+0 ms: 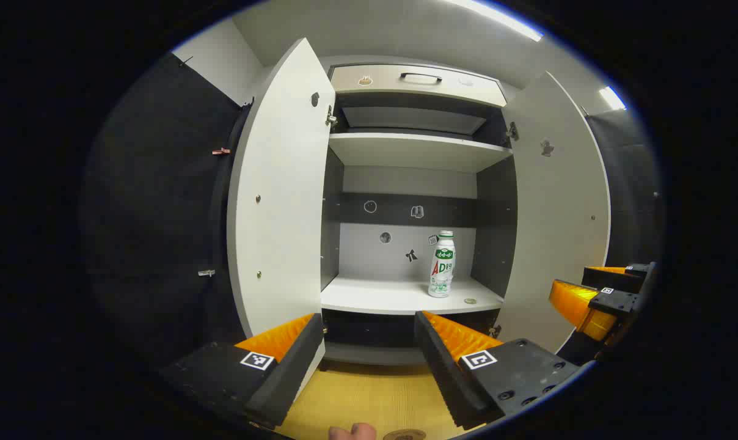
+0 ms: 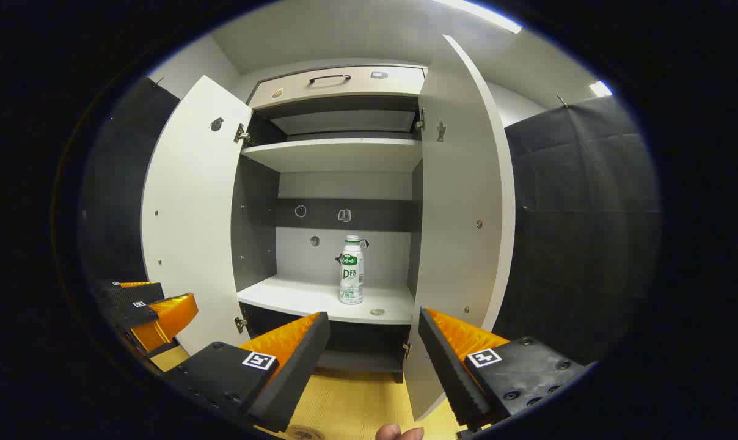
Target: Grasp the bottle in the cabinet with the left hand and place it on the coaster, then close the right door with the right hand and the left door with the left hand.
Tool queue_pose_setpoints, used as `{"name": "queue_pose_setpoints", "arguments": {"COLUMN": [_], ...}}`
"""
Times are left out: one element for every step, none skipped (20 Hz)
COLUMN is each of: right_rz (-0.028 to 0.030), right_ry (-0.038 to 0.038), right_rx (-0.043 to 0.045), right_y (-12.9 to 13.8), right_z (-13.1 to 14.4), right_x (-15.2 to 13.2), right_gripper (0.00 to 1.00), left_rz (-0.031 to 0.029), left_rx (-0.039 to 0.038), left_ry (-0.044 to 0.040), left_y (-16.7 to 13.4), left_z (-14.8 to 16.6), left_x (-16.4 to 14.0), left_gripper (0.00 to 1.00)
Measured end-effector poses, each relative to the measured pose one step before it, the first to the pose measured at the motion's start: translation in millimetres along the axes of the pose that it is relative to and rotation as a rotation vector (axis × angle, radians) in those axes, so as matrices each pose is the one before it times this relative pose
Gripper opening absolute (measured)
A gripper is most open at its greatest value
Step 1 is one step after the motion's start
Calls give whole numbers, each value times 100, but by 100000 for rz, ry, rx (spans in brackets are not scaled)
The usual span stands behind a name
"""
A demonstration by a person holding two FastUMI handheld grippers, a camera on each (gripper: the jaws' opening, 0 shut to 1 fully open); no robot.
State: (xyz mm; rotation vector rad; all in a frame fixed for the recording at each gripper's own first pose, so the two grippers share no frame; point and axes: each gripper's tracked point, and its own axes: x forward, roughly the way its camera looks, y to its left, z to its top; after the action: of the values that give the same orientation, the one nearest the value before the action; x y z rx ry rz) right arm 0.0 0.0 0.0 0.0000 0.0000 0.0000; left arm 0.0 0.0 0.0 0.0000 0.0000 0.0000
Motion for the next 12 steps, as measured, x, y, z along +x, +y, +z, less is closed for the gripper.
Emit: {"name": "queue_pose_setpoints", "arguments": {"right_rz": [-283, -322, -417, -152, -333, -332, -308, -121, -149, -211, -228, -311], "right_ry": [-132, -225, -137, -352, -508, -586, -292, -454, -486, -601, -582, -248], "right_rx": [-34, 158, 218, 212, -75, -191, 54, 106, -66, -168, -105, -51], "right_y": [-8, 8, -2, -55, -67, -58, -61, -3, -77, -184, -118, -76], "right_z": [82, 187, 87, 225, 116, 188, 112, 189, 150, 295, 182, 167], "right_x": [-50, -117, -24, -113, -63, -114, -118, -126, -236, -75, -49, 7], "right_gripper": [97, 97, 97, 97, 97, 97, 97, 97, 97, 97, 97, 97], "left_rz": [-484, -146, -117, -315, -518, -522, -166, 125, -299, 33, -45, -381], "left_rx": [278, 391, 368, 44, 141, 296, 481, 371, 196, 80, 4, -58], "left_ry": [323, 187, 262, 145, -46, -162, 72, -83, 65, 201, 84, -303], "left_y": [-62, -26, -81, -62, -126, -95, 27, 29, -70, 21, 3, -52], "left_z": [-215, -2, -89, -2, -23, 92, -31, 82, -55, -44, 68, 85], "left_x": [-11, -12, -61, -58, -98, 31, -2, 37, -2, 4, 26, 87], "left_gripper": [95, 95, 95, 95, 95, 95, 95, 95, 95, 95, 95, 95]}}
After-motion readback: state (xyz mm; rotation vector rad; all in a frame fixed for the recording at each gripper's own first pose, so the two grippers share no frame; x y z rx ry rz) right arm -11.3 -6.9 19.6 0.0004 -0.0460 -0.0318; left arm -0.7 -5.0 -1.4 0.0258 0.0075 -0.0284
